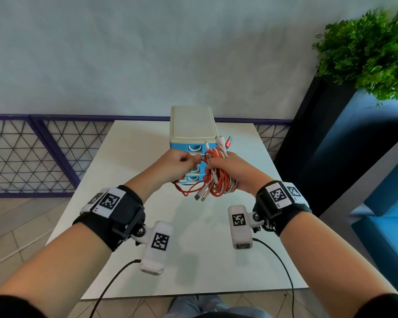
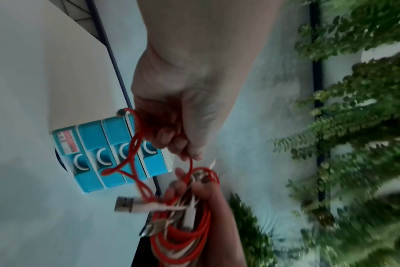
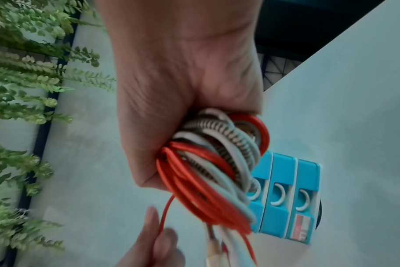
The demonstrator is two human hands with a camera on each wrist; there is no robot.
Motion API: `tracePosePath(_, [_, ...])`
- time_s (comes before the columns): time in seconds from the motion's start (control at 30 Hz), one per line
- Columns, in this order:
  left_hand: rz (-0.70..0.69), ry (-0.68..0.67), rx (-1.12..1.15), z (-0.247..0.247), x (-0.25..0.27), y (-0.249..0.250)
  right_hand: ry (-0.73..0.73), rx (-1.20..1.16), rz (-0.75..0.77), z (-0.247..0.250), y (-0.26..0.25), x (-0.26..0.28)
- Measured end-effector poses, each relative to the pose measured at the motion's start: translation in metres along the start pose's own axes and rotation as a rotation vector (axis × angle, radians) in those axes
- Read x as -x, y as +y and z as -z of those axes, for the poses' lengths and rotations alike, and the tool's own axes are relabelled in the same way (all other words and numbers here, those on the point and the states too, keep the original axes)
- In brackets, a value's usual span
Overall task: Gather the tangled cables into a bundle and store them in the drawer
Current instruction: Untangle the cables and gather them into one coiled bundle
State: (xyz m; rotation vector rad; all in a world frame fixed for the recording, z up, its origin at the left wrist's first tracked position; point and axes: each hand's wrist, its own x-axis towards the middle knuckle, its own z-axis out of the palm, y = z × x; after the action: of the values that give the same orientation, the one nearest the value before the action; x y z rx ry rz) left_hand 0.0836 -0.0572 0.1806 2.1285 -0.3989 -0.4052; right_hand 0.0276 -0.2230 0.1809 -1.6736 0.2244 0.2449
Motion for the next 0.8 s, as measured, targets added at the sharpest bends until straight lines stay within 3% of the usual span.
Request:
tracePosePath(0.13, [0.287,-0.298,0.397,0.016,0.006,-0.009,0.145,-0.061,-0.014,0.015,0.007,-0.005])
tracePosePath(0.2, [0.366,-0.383,0.603,0.022,0.01,-0.012,0.216,-0.027,-0.016,0.019,0.008,-0.007])
tracePosePath(0.33, [0.287,-0.409,0.833,0.016,0.015,-0.012,0.262,-0.024,-0.004,0.015,0.011,-0.012])
tracePosePath(0.5, [0.116,-0.284,0.663,-0.002,0.016,0.004,0.153,-0.129,-0.009,0.004,0.016,-0.017])
tracePosePath(0.7, [0.061,-0.176,0.481,-0.021,0.016,0.016,-0.15,-0.39,-0.031,-0.007,0.005,-0.006])
tracePosePath(0.8, [0.043,-0.175,0.411,-0.024,0.015,0.017,-0.16,-0.36,0.036,-0.006,0.004,-0.002])
